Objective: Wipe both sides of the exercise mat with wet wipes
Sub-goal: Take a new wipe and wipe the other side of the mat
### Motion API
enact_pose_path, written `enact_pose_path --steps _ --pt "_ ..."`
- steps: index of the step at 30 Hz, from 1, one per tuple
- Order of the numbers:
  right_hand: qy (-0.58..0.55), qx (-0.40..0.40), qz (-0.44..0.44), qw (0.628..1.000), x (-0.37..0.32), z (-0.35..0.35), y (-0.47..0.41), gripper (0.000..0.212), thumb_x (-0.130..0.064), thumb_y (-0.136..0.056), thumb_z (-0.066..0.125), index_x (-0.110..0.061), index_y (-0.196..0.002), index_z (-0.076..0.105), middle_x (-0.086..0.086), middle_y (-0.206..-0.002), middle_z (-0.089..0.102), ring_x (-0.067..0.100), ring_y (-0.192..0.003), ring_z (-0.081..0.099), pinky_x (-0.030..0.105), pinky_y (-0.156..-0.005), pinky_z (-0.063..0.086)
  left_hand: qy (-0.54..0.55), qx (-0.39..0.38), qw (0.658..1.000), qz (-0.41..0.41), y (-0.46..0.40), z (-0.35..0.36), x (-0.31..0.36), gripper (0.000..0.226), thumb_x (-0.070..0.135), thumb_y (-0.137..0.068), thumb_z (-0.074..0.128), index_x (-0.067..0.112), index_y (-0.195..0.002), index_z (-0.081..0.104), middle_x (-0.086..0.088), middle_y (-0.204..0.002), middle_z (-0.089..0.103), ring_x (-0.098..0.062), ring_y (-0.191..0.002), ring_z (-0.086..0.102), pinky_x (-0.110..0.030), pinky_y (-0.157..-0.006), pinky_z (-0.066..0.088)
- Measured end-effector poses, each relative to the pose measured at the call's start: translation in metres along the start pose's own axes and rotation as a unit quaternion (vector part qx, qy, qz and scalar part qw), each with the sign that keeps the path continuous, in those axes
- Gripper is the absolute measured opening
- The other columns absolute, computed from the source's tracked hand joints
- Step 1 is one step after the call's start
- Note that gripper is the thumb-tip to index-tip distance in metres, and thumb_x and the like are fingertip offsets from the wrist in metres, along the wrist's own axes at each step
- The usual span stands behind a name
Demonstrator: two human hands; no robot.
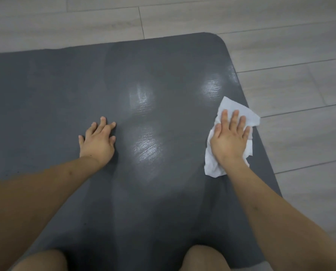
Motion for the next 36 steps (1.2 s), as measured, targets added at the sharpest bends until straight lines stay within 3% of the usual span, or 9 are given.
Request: enact_pose_path --steps 4,7,9,12,15,20,25,31,36 --pt "0.007 -0.04 -0.172 0.984 -0.112 0.022 0.057 0.058 -0.045 -0.109 0.013 -0.033 -0.166 0.003 0.002 -0.174 -0.005 0.029 -0.159 -0.01 0.055 -0.127 0.0 0.046 -0.076 0.996 0.028 -0.012 -0.015 -0.011 0.052 0.015 -0.106 0.04 0.031 -0.156 0.035 0.007 -0.17 0.015 -0.026 -0.155 0.009 -0.051 -0.126 0.012" --pt "0.017 -0.113 -0.378 0.919 -0.192 0.05 0.146 0.058 -0.044 -0.11 0.017 -0.033 -0.166 0.008 0.001 -0.174 -0.003 0.029 -0.159 -0.011 0.057 -0.126 0.001 0.061 -0.101 0.992 0.048 -0.018 -0.04 -0.02 0.049 0.011 -0.106 0.043 0.026 -0.152 0.043 0.0 -0.164 0.033 -0.028 -0.148 0.032 -0.036 -0.12 0.028" --pt "0.05 -0.146 -0.474 0.867 -0.208 0.06 0.187 0.057 -0.044 -0.11 0.017 -0.034 -0.165 0.01 0.0 -0.174 -0.001 0.028 -0.159 -0.01 0.055 -0.127 -0.004 0.048 -0.089 0.994 0.035 -0.016 -0.052 -0.027 0.048 0.013 -0.106 0.042 0.026 -0.152 0.043 -0.005 -0.154 0.048 -0.032 -0.136 0.047 -0.035 -0.108 0.037" --pt "0.07 -0.133 -0.534 0.832 -0.201 0.06 0.178 0.055 -0.045 -0.11 0.022 -0.038 -0.164 0.015 -0.003 -0.174 0.004 0.024 -0.16 -0.004 0.049 -0.128 -0.005 0.038 -0.044 0.998 0.02 -0.006 -0.053 -0.031 0.046 0.012 -0.104 0.043 0.016 -0.15 0.046 -0.014 -0.147 0.052 -0.036 -0.133 0.048 -0.039 -0.109 0.037" --pt "0.045 -0.113 -0.469 0.875 -0.173 0.051 0.122 0.055 -0.045 -0.109 0.023 -0.039 -0.163 0.02 -0.004 -0.173 0.01 0.023 -0.16 0.005 0.052 -0.127 0.004 0.033 0.0 0.998 0.045 0.002 -0.039 -0.03 0.041 0.004 -0.099 0.05 0.002 -0.14 0.054 -0.022 -0.141 0.054 -0.042 -0.131 0.049 -0.042 -0.113 0.035" --pt "0.015 -0.042 -0.185 0.982 -0.038 0.0 -0.021 0.058 -0.047 -0.108 0.011 -0.04 -0.164 0.003 -0.005 -0.174 -0.005 0.02 -0.16 -0.008 0.047 -0.128 -0.005 0.02 0.028 0.999 0.019 0.003 -0.014 -0.016 0.041 0.015 -0.099 0.047 0.007 -0.139 0.05 -0.022 -0.142 0.051 -0.045 -0.133 0.044 -0.056 -0.112 0.039" --pt "-0.018 -0.01 -0.018 1.0 0.053 -0.011 -0.018 0.058 -0.045 -0.108 0.013 -0.035 -0.165 0.006 0.0 -0.174 -0.002 0.023 -0.16 -0.005 0.05 -0.128 0.0 0.018 0.008 0.999 -0.048 0.017 0.001 0.021 0.048 0.03 -0.106 0.038 0.023 -0.153 0.035 -0.009 -0.164 0.02 -0.033 -0.154 0.013 -0.068 -0.115 0.025" --pt "-0.007 0.0 0.035 0.999 0.041 -0.005 -0.007 0.059 -0.046 -0.109 0.009 -0.032 -0.165 0.001 0.004 -0.174 -0.004 0.029 -0.16 -0.007 0.053 -0.128 -0.003 0.046 0.01 0.999 -0.011 0.014 -0.005 0.002 0.047 0.021 -0.106 0.041 0.02 -0.153 0.038 -0.006 -0.167 0.022 -0.028 -0.154 0.018 -0.061 -0.12 0.024" --pt "0.011 -0.024 -0.11 0.994 -0.056 0.016 0.029 0.057 -0.045 -0.109 0.01 -0.035 -0.165 0.001 0.001 -0.174 -0.007 0.027 -0.159 -0.011 0.053 -0.128 -0.004 0.018 -0.029 0.999 -0.021 0.019 -0.009 -0.052 0.051 0.024 -0.103 0.053 0.022 -0.152 0.041 -0.01 -0.167 0.019 -0.037 -0.154 0.015 -0.067 -0.116 0.026"
Point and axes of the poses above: each hand's wrist, its own y-axis away from the middle knuckle, its own z-axis out of the palm, x = y × z, the point moved 4 cm from there along -y, towards the middle knuckle
